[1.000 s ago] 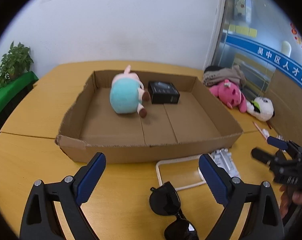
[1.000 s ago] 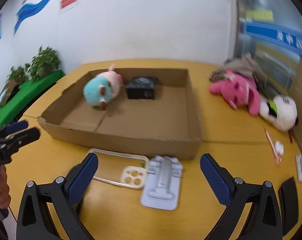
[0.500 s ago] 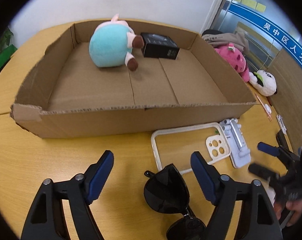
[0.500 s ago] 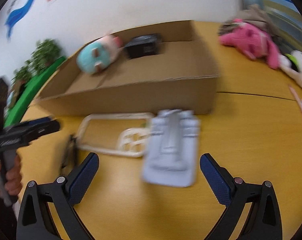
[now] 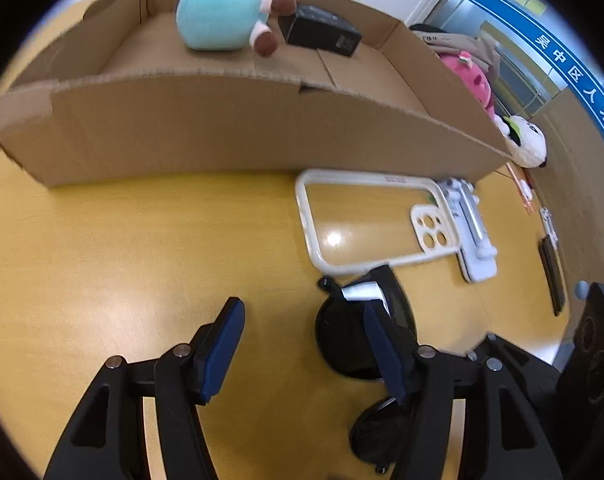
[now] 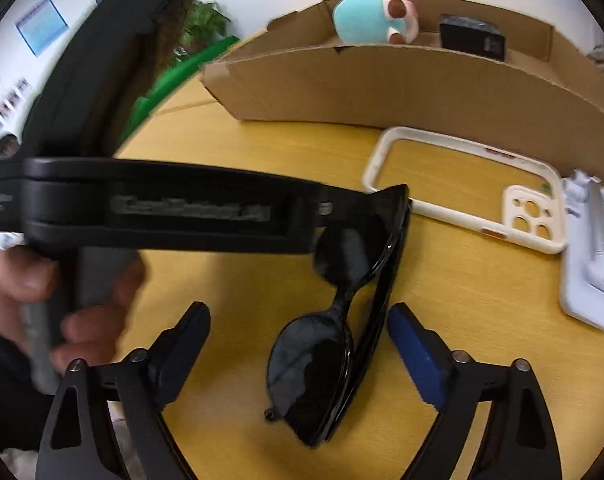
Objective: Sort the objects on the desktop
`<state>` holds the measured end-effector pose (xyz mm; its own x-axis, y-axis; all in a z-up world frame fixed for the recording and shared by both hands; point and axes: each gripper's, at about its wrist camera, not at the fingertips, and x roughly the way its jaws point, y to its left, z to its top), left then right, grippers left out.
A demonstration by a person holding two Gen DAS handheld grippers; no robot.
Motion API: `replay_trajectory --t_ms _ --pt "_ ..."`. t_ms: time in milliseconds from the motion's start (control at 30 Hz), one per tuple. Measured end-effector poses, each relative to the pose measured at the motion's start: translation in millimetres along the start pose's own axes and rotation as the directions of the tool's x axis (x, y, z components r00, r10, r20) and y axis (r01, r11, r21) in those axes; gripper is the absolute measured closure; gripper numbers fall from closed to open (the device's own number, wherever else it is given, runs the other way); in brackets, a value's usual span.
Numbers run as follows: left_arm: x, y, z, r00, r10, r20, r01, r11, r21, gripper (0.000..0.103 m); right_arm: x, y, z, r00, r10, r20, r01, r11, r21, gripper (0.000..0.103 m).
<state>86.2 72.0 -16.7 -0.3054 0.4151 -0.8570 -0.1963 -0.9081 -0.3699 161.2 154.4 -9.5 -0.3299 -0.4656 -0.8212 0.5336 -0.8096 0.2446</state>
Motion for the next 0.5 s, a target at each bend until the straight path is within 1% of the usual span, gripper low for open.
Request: replay_trajectory --t_ms 33,67,100,133,167,200,233,267,367,433,500 --pt "-0.2 -0.5 -1.7 1.0 -0.024 -0.014 0.024 1.0 -0.005 0.041 -0.5 1.6 -3.1 1.0 -0.02 0.007 0.02 1.0 -0.016 0.027" --pt "-0.2 -1.0 -4.1 0.998 -0.056 -0.029 0.056 0.998 -0.014 0.041 -1.3 2.7 -6.6 0.999 -0.037 0.013 0.038 0.999 -0.03 0.03" --pt "-0.2 -1.4 -6.4 0.996 -0.081 -0.042 0.08 0.997 -0.021 0.041 -2.8 2.9 -10.8 0.999 -0.046 0.019 0.046 0.998 -0.035 0.035" --pt "-0.1 -1.8 -8.4 0.994 -0.102 -0.049 0.101 0.995 -0.028 0.041 -4.7 1.6 -14.5 0.999 -0.041 0.025 0.042 0.999 -0.028 0.041" --pt "1.0 -2.9 -10.2 0.989 -0.135 -0.058 0.133 0.99 -0.038 0.041 -6.6 -0.9 -18.1 0.999 -0.031 0.032 0.031 0.999 -0.012 0.044" --pt "2.7 -4.4 -11.3 0.983 -0.168 -0.067 0.165 0.985 -0.047 0.041 -8.2 -4.1 -20.3 0.999 -0.027 0.037 0.026 1.0 0.004 0.053" --pt "5.1 -5.9 -12.2 0.976 -0.201 -0.079 0.197 0.979 -0.057 0.041 -9.1 -7.2 -21.9 0.999 -0.014 0.041 0.013 1.0 0.023 0.055" --pt "6.3 -8.4 -13.2 0.973 -0.216 -0.083 0.211 0.976 -0.06 0.039 -10.6 -11.5 -22.7 0.999 -0.003 0.046 0.001 0.999 0.039 0.056" --pt "6.9 -14.6 -13.6 0.975 -0.211 -0.075 0.208 0.977 -0.055 0.037 -13.3 -12.9 -26.8 0.998 0.004 0.057 -0.008 0.999 0.054 0.057" --pt "6.1 -15.8 -15.0 0.976 -0.211 -0.058 0.207 0.976 -0.067 0.038 -14.7 -12.5 -31.4 0.998 0.022 0.065 -0.026 0.998 0.063 0.058" --pt "5.5 -19.7 -16.5 0.983 -0.175 -0.052 0.172 0.983 -0.059 0.045 -16.1 -12.3 -34.3 0.997 0.03 0.07 -0.035 0.997 0.07 0.058"
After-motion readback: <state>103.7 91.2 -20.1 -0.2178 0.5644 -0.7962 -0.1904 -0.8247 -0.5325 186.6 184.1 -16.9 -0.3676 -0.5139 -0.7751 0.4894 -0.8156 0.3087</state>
